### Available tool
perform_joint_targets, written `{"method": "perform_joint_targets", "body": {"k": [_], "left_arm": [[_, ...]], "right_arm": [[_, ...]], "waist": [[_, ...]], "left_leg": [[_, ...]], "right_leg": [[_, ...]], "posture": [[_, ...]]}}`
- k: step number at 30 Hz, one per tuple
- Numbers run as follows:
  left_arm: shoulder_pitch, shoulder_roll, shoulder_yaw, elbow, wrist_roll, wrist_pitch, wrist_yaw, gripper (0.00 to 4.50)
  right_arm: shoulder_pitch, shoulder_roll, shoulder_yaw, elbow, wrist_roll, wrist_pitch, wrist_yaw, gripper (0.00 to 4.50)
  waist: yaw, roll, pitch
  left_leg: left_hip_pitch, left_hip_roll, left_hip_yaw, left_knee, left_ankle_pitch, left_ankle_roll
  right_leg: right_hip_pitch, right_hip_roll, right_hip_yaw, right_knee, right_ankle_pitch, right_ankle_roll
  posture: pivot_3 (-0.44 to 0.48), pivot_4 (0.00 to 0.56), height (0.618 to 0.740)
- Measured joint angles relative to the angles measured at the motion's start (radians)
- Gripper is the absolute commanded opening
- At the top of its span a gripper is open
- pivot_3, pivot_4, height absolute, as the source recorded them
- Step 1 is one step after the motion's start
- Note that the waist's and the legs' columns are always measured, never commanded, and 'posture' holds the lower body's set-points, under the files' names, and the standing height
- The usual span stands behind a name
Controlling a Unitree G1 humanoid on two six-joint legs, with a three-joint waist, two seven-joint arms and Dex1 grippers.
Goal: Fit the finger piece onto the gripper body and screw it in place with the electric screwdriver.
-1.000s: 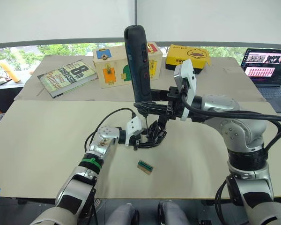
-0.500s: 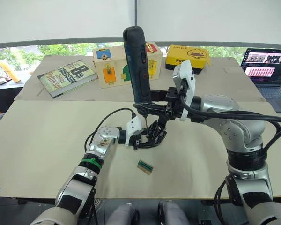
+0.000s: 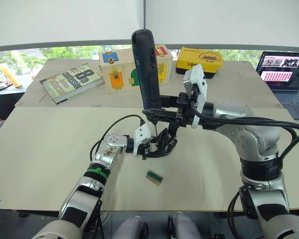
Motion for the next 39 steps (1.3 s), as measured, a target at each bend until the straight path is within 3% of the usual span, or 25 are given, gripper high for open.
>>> {"method": "perform_joint_targets", "body": {"k": [23, 30, 39], "left_arm": [[0.000, 0.000, 0.000, 0.000, 0.000, 0.000, 0.001, 2.28], [0.000, -0.003, -0.001, 0.001, 0.001, 0.000, 0.002, 2.28], [-0.009, -0.006, -0.001, 0.025, 0.002, 0.000, 0.002, 2.28]], "right_arm": [[0.028, -0.001, 0.003, 0.000, -0.009, -0.023, 0.001, 1.89], [0.133, 0.007, -0.017, -0.042, -0.017, -0.146, 0.003, 1.89], [0.251, -0.039, 0.004, -0.063, -0.078, -0.382, 0.112, 1.89]], "waist": [[0.000, 0.000, 0.000], [0.001, 0.000, 0.000], [0.003, 0.000, 0.000]], "left_leg": [[0.000, 0.000, 0.000, 0.000, 0.000, 0.000], [0.000, 0.000, 0.000, 0.000, 0.000, 0.000], [0.004, 0.000, 0.000, 0.000, 0.000, 0.000]], "right_leg": [[0.000, 0.000, 0.000, 0.000, 0.000, 0.000], [0.000, 0.001, 0.000, 0.000, 0.000, 0.000], [0.004, 0.001, 0.000, 0.000, 0.000, 0.000]], "posture": [[0.000, 0.150, 0.740], [0.000, 0.150, 0.740], [0.000, 0.150, 0.740]]}}
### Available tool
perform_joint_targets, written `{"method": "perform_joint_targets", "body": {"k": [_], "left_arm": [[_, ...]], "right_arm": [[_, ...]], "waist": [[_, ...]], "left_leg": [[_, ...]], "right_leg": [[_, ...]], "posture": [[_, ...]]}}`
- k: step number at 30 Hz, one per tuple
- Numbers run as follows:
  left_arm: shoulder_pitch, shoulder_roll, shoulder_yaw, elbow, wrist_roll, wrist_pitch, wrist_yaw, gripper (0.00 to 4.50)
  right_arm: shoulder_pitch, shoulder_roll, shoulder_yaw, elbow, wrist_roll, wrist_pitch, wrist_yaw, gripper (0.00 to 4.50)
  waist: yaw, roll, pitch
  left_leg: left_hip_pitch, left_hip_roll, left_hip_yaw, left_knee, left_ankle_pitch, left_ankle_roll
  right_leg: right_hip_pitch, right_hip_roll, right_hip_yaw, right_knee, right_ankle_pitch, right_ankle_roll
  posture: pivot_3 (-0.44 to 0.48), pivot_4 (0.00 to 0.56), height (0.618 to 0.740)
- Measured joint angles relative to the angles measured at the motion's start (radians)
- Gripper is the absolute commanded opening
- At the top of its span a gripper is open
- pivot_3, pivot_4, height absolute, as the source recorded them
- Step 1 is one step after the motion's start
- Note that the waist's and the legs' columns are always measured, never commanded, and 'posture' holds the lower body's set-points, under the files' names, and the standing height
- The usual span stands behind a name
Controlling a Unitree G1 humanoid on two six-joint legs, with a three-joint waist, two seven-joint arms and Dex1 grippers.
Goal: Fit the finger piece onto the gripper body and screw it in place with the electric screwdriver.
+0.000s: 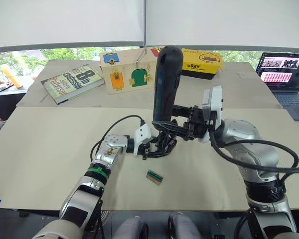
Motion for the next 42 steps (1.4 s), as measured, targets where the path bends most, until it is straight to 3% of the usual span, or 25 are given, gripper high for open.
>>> {"method": "perform_joint_targets", "body": {"k": [13, 42], "left_arm": [[-0.012, -0.002, -0.003, 0.021, 0.005, -0.003, -0.003, 2.28], [-0.025, 0.000, -0.004, 0.028, 0.022, -0.005, -0.011, 2.28]], "right_arm": [[-0.075, -0.016, 0.048, 0.074, 0.003, 0.053, 0.002, 1.89], [-0.042, -0.059, 0.028, 0.034, 0.004, 0.018, 0.013, 1.89]], "waist": [[0.003, 0.000, 0.000], [0.003, -0.001, -0.001]], "left_leg": [[0.003, 0.000, 0.000, 0.000, 0.000, 0.000], [0.002, 0.001, 0.000, 0.000, 0.000, 0.000]], "right_leg": [[0.001, -0.002, 0.002, 0.000, 0.000, 0.000], [0.001, -0.002, 0.008, 0.000, 0.000, 0.000]], "posture": [[0.000, 0.150, 0.740], [0.000, 0.150, 0.740]]}}
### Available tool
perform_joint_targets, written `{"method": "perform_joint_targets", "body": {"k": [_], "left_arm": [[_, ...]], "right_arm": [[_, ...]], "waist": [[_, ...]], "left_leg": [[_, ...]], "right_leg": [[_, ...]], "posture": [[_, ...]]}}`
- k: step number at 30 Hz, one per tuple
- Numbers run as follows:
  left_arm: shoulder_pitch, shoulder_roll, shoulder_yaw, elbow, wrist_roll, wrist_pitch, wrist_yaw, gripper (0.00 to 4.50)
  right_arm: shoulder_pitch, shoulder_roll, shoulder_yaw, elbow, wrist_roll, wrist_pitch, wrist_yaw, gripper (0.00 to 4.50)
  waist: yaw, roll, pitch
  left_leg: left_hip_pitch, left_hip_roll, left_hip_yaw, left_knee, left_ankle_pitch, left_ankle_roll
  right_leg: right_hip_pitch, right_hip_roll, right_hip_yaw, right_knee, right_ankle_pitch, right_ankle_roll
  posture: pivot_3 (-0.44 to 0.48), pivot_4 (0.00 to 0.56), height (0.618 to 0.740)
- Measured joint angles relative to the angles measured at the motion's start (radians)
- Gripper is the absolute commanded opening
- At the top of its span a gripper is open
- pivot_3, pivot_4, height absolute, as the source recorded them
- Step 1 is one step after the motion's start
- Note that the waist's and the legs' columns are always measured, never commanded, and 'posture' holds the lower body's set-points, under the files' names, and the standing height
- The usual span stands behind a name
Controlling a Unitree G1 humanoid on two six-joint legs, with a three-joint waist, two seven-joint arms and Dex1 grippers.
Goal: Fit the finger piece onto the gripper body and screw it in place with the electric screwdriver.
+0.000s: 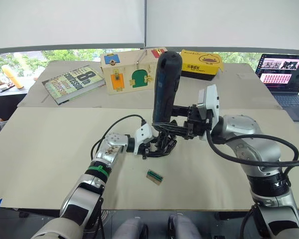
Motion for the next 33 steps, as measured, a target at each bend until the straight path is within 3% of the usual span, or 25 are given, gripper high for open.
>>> {"method": "perform_joint_targets", "body": {"k": [11, 17, 19, 21, 22, 25, 28, 33], "left_arm": [[-0.010, -0.002, 0.005, 0.000, -0.001, -0.008, -0.005, 2.28], [0.018, -0.009, 0.010, -0.026, -0.003, -0.003, 0.021, 2.28], [0.033, -0.003, 0.014, -0.056, -0.007, 0.019, 0.027, 3.29], [0.075, 0.047, 0.023, -0.149, -0.042, 0.072, 0.005, 4.23], [0.091, 0.076, 0.034, -0.177, -0.049, 0.088, -0.005, 4.44], [0.198, 0.246, 0.111, -0.422, -0.154, 0.251, -0.058, 4.44], [0.281, 0.360, 0.182, -0.645, -0.260, 0.383, -0.081, 4.44], [0.425, 0.526, 0.302, -0.886, -0.382, 0.525, -0.079, 4.44]], "right_arm": [[-0.161, -0.002, -0.117, -0.084, 0.199, 0.147, -0.062, 1.89], [-0.124, -0.025, -0.143, -0.148, 0.299, 0.228, -0.097, 1.89], [-0.105, -0.041, -0.161, -0.150, 0.343, 0.265, -0.120, 1.89], [-0.086, -0.103, -0.224, -0.152, 0.456, 0.345, -0.164, 1.89], [-0.075, -0.133, -0.257, -0.151, 0.486, 0.369, -0.179, 1.89], [-0.002, -0.278, -0.388, -0.106, 0.696, 0.526, -0.309, 1.89], [0.101, -0.406, -0.438, 0.015, 0.863, 0.674, -0.438, 1.89], [0.245, -0.495, -0.420, 0.295, 0.848, 0.873, -0.613, 1.89]], "waist": [[-0.002, 0.000, 0.000], [-0.001, 0.000, 0.001], [-0.002, 0.000, 0.001], [-0.003, 0.000, 0.001], [-0.003, 0.000, 0.001], [-0.007, 0.000, 0.001], [0.000, 0.001, 0.002], [0.002, 0.002, 0.002]], "left_leg": [[-0.008, 0.000, -0.002, -0.002, 0.000, 0.000], [-0.007, -0.001, -0.004, 0.000, 0.000, 0.000], [-0.008, -0.001, -0.004, 0.000, 0.000, 0.000], [-0.008, 0.000, -0.004, -0.001, 0.000, 0.000], [-0.007, 0.000, -0.005, -0.001, 0.000, 0.000], [-0.005, 0.000, -0.005, -0.006, 0.000, 0.000], [-0.003, 0.000, -0.006, -0.007, 0.000, 0.000], [-0.002, -0.001, -0.005, -0.007, 0.000, -0.001]], "right_leg": [[-0.007, 0.000, -0.007, -0.001, 0.000, 0.000], [-0.004, -0.001, -0.006, -0.002, 0.000, 0.000], [-0.004, -0.001, -0.005, -0.002, 0.000, 0.000], [-0.005, -0.001, -0.004, -0.002, 0.000, 0.000], [-0.005, -0.001, -0.004, -0.002, 0.000, 0.000], [-0.005, 0.000, -0.004, -0.002, -0.001, -0.002], [-0.002, -0.001, -0.005, -0.004, -0.001, -0.002], [0.000, -0.002, -0.004, -0.006, -0.001, -0.002]], "posture": [[0.000, 0.150, 0.740], [0.000, 0.150, 0.740], [0.000, 0.150, 0.740], [0.000, 0.150, 0.740], [0.000, 0.150, 0.740], [0.000, 0.150, 0.740], [0.000, 0.150, 0.740], [0.000, 0.150, 0.740]]}}
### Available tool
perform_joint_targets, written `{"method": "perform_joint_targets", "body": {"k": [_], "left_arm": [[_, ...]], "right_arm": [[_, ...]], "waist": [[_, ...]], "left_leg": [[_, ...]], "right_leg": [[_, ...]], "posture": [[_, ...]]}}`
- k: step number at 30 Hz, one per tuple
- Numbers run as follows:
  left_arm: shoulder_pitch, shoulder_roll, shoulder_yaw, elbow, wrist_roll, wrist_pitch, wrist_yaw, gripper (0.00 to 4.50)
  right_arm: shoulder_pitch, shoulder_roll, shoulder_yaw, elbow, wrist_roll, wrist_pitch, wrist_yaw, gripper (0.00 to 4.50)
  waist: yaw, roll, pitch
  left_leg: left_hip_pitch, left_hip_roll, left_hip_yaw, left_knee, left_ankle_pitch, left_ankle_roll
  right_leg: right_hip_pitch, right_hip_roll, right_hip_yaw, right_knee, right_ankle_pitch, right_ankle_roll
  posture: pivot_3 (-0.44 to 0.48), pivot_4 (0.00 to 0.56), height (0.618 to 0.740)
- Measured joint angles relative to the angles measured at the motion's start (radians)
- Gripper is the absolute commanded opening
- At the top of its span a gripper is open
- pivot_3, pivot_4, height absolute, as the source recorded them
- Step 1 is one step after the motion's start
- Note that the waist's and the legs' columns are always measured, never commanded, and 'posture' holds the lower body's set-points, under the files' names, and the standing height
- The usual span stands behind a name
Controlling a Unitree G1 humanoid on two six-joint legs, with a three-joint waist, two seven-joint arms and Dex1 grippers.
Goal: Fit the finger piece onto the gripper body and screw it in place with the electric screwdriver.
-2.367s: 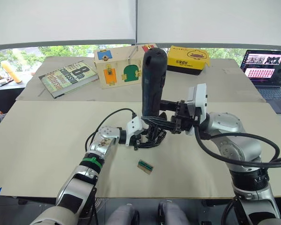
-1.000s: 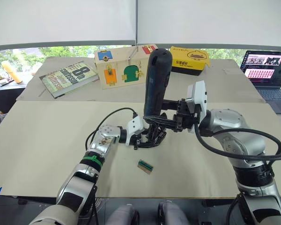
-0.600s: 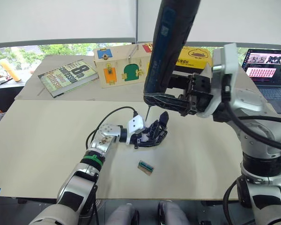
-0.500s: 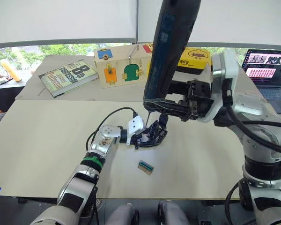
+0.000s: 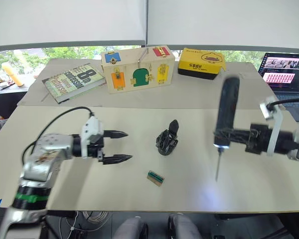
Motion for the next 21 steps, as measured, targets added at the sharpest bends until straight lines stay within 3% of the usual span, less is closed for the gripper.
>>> {"method": "perform_joint_targets", "body": {"k": [5, 7, 11, 12, 17, 21], "left_arm": [[0.036, 0.010, 0.007, -0.062, -0.017, 0.024, 0.040, 4.44], [0.036, 0.010, 0.007, -0.074, -0.017, 0.025, 0.059, 4.50], [0.040, 0.012, 0.008, -0.079, -0.039, 0.041, 0.081, 4.50], [0.044, 0.016, 0.009, -0.079, -0.046, 0.048, 0.082, 4.50], [0.100, 0.098, 0.020, -0.073, -0.064, 0.101, 0.064, 4.50], [0.166, 0.222, 0.058, -0.018, -0.094, 0.143, -0.028, 4.50]], "right_arm": [[-0.027, 0.049, 0.136, 0.140, -0.183, 0.014, 0.016, 1.89], [-0.045, 0.052, 0.191, 0.167, -0.267, -0.018, 0.067, 2.96], [-0.049, 0.021, 0.241, 0.170, -0.412, -0.122, 0.192, 4.34], [-0.039, 0.012, 0.241, 0.170, -0.435, -0.140, 0.219, 4.49], [0.136, -0.090, 0.164, 0.041, -0.543, -0.305, 0.423, 4.49], [0.328, -0.170, -0.107, -0.035, -0.589, -0.464, 0.712, 4.49]], "waist": [[-0.004, 0.002, 0.001], [-0.004, 0.002, 0.001], [0.002, 0.002, 0.000], [0.004, 0.002, 0.000], [0.010, 0.002, 0.001], [0.004, 0.003, 0.001]], "left_leg": [[0.000, 0.002, 0.002, -0.002, 0.002, -0.003], [0.001, 0.002, 0.002, -0.002, 0.002, -0.003], [0.001, 0.001, 0.002, 0.000, 0.000, 0.000], [0.001, 0.001, 0.002, 0.000, 0.000, 0.001], [0.000, 0.001, 0.002, -0.001, 0.000, 0.001], [0.001, 0.002, 0.002, -0.003, 0.000, 0.000]], "right_leg": [[-0.001, 0.001, 0.002, 0.002, -0.001, -0.001], [-0.001, 0.002, 0.003, 0.002, -0.001, -0.001], [0.001, 0.001, 0.003, 0.001, 0.000, 0.000], [0.001, 0.001, 0.003, 0.001, 0.001, 0.001], [-0.002, 0.003, 0.004, 0.000, 0.001, 0.002], [-0.001, 0.004, 0.004, 0.000, 0.000, 0.001]], "posture": [[0.000, 0.150, 0.740], [0.000, 0.150, 0.740], [0.000, 0.150, 0.740], [0.000, 0.150, 0.740], [0.000, 0.150, 0.740], [0.000, 0.150, 0.740]]}}
